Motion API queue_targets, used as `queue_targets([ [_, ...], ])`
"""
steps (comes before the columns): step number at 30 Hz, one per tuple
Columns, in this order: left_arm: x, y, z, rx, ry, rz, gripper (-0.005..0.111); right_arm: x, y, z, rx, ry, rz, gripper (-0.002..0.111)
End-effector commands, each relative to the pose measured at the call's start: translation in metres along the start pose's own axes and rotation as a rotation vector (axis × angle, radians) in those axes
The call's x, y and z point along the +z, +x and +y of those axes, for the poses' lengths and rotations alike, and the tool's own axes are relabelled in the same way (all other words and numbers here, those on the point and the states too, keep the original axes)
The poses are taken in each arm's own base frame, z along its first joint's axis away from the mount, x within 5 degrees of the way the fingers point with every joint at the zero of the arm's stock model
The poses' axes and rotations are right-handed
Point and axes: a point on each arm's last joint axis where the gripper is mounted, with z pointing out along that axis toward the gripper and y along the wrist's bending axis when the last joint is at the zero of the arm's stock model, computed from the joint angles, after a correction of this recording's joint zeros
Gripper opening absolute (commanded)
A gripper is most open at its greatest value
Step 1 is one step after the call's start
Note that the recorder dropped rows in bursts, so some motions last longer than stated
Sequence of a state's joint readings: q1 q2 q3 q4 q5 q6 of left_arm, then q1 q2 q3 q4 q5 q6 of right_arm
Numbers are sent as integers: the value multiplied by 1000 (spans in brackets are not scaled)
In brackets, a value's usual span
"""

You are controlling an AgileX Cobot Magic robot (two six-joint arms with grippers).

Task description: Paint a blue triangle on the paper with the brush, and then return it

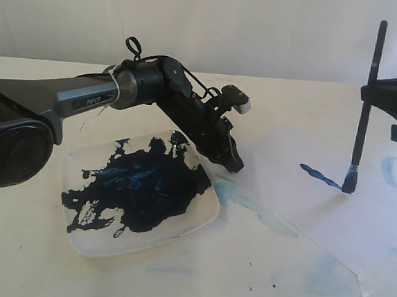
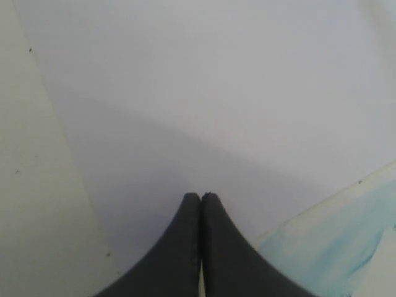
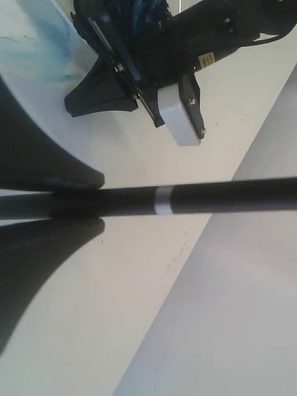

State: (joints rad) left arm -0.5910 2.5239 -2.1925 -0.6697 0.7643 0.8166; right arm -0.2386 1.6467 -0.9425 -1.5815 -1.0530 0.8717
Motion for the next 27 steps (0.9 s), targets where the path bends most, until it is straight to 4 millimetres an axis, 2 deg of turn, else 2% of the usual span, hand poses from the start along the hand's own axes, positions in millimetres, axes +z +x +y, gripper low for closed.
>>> queue_targets([
  [1, -1, 0, -2, -5, 25, 13, 0, 0, -1, 0, -17, -10, -11, 0],
  [27, -1, 0, -2, -5, 25, 13, 0, 0, 1, -1, -29, 6, 11, 0],
])
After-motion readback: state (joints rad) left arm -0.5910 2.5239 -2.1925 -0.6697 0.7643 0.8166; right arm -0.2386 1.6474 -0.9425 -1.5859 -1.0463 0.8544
